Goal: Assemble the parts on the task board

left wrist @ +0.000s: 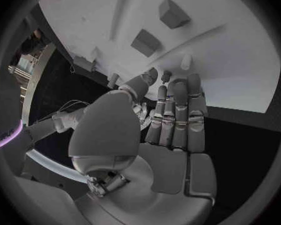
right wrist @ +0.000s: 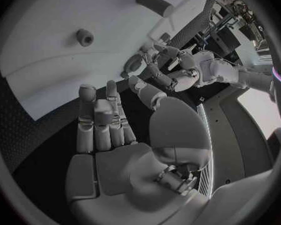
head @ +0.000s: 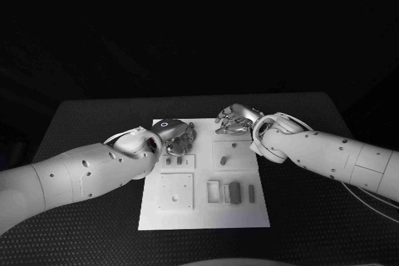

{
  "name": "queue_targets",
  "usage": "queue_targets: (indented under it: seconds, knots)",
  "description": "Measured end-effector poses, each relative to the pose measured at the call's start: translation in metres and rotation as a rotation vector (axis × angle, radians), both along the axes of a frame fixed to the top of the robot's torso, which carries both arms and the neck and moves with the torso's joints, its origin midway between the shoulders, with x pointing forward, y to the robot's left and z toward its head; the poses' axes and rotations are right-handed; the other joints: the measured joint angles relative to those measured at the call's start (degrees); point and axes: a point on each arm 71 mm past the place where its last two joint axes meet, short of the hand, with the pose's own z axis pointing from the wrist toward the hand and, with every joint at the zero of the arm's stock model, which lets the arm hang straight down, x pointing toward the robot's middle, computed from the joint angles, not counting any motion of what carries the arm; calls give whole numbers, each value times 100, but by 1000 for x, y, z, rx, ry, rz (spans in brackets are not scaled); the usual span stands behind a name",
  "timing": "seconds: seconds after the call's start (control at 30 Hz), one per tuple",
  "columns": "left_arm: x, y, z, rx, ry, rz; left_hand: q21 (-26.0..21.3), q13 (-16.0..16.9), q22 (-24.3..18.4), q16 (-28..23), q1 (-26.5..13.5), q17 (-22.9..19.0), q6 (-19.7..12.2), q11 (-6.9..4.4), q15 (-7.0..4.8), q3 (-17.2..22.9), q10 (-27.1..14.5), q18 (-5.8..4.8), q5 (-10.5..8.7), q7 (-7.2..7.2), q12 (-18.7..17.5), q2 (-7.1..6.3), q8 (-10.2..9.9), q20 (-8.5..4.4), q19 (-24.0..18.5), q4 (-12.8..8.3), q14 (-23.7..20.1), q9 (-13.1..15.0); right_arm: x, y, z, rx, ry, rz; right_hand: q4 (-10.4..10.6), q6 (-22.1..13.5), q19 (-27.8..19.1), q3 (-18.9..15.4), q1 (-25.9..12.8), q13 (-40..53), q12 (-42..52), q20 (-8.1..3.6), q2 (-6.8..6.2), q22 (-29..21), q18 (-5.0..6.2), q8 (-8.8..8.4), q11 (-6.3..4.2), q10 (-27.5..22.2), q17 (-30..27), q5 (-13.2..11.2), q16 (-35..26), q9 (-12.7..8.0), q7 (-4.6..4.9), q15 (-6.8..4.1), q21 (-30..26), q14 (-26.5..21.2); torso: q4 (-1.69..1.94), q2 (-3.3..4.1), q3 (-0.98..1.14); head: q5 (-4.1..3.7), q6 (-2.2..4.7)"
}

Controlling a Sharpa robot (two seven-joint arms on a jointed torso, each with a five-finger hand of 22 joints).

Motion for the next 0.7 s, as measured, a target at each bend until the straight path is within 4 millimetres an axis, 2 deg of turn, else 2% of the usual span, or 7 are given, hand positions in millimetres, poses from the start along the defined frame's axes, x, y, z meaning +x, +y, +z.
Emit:
queue_targets:
  seconds: [0.13, 0.3, 0.7]
  knots:
    - [2, 1, -3, 11, -5, 5, 122, 5, 176, 146, -89, 147, 0, -7, -21, 82, 11, -2, 0, 0, -97, 89, 0, -21, 43, -82, 21, -8, -1, 1, 0, 2, -2, 1, 0, 0, 8, 0, 0, 0, 0, 8, 0, 0, 0, 0, 0, 0, 0, 0, 0, 0, -1, 7, 0, 7, 2, 1, 0, -7, -2]
    - [3, 2, -5, 16, -9, 8, 284, 16, 432, 359, -160, 306, 0, -20, -11, 122, 28, -2, 0, 0, -197, 70, -38, -32, 112, -122, 71, -20, -1, 1, 1, 3, -4, 1, 0, 1, 8, 0, 0, 0, 0, 8, 0, 0, 0, 0, 0, 0, 0, 0, 0, -2, -2, 7, 0, 7, 3, 1, -1, -8, -11]
    - [2, -1, -6, 13, -14, 2, 463, -6, 713, 614, -205, 442, -21, -33, -31, 169, 45, -1, 0, 21, -241, 70, -38, -33, 239, -136, 134, -28, -1, 1, 1, 4, -4, 1, 0, 22, 8, 0, 0, 0, 0, 8, 0, 0, 0, 0, -1, -1, 0, 0, 0, -4, 1, -9, 0, -8, 6, -4, -2, -28, -21]
